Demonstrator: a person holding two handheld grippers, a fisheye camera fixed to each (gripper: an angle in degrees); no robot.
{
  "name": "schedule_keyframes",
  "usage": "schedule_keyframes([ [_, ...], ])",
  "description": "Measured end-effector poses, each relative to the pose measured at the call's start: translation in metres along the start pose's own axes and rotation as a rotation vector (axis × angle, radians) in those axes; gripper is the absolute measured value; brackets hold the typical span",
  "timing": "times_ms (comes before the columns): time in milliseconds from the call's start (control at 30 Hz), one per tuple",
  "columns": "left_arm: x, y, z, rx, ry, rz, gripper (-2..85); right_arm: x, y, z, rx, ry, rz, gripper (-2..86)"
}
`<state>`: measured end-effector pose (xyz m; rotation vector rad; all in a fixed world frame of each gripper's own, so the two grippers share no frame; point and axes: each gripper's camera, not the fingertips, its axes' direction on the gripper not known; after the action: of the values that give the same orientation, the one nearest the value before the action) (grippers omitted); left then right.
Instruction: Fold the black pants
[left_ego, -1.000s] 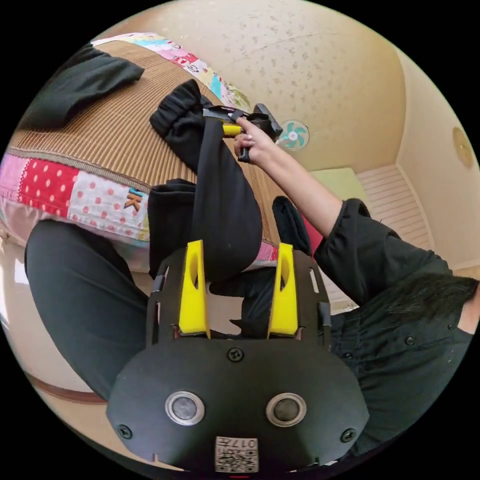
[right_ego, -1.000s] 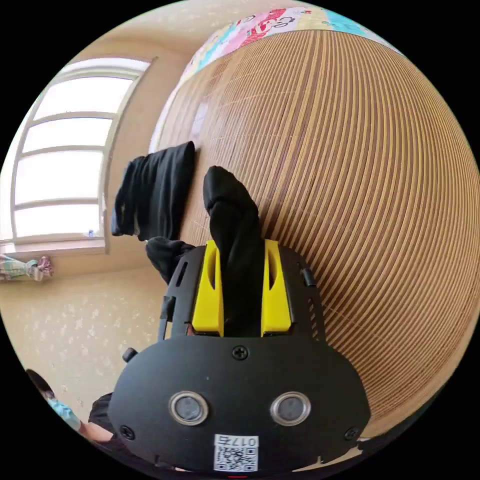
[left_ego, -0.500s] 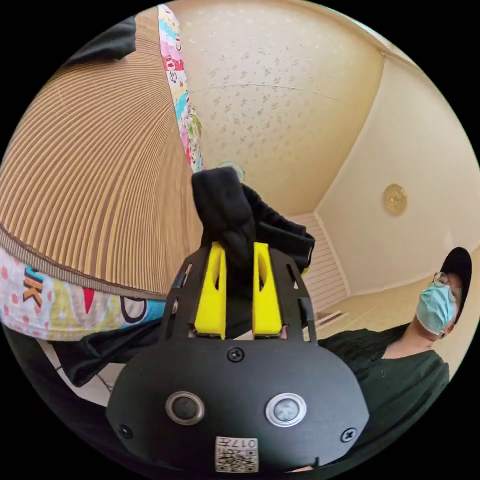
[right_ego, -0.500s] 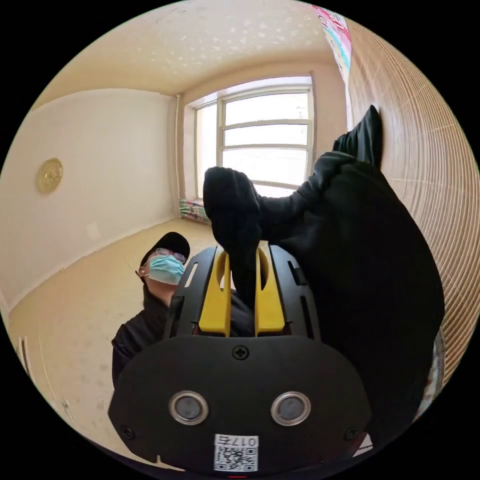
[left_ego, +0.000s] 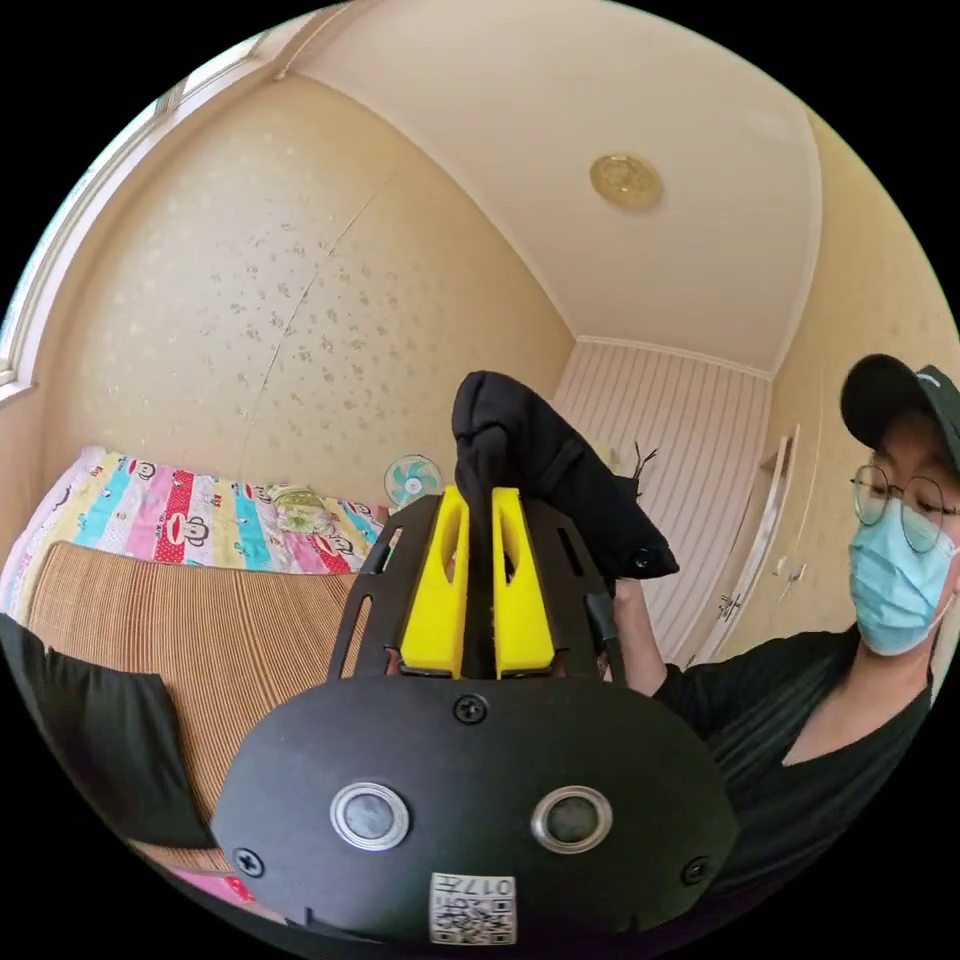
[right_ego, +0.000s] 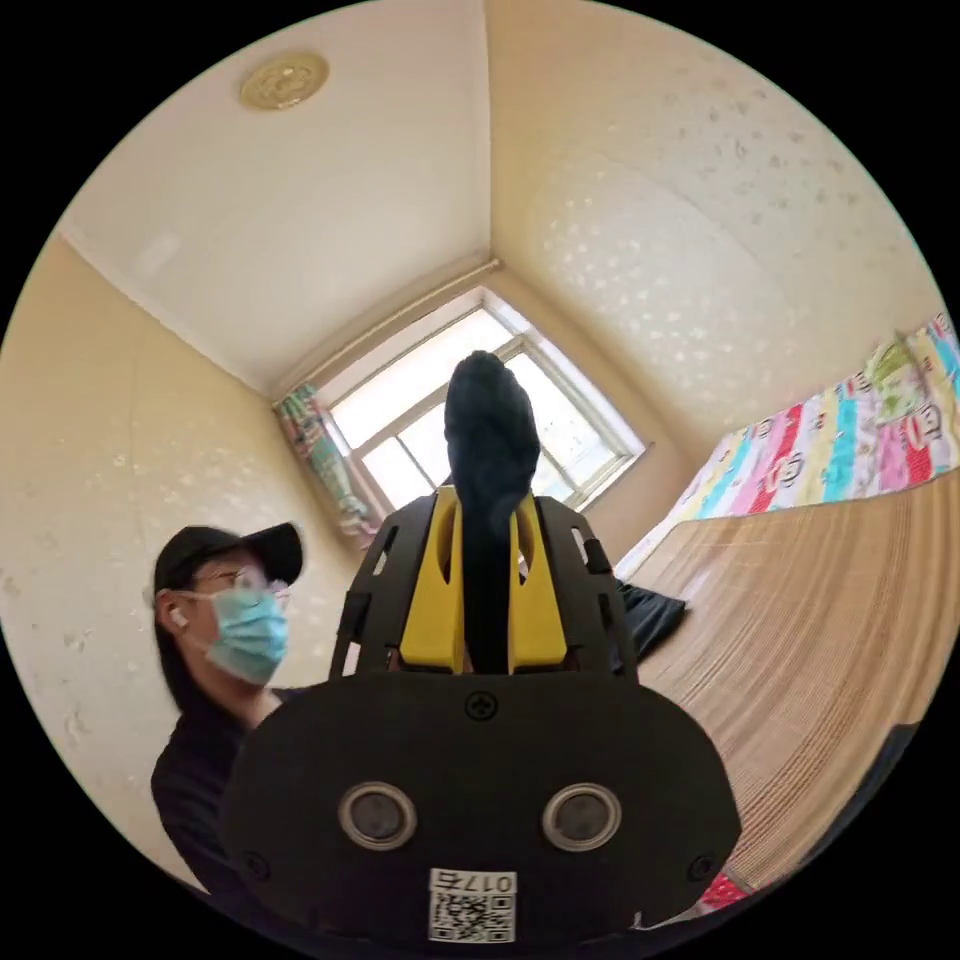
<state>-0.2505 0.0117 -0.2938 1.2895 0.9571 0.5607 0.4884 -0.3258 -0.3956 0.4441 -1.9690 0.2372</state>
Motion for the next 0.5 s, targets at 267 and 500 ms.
schedule_keyframes([
  [267,-0.211,-0.055,0.155,-0.243,-0.499,-0.274,9.3,0.147,-0.100,0.108,0.068,0.561,0.155,11.8],
  [500,-0.253,0.252,0.188,-0.754,-0.313,-0.181,10.5,0.239,0.143,0.107,-0.403,0.677,0.046,11.5],
])
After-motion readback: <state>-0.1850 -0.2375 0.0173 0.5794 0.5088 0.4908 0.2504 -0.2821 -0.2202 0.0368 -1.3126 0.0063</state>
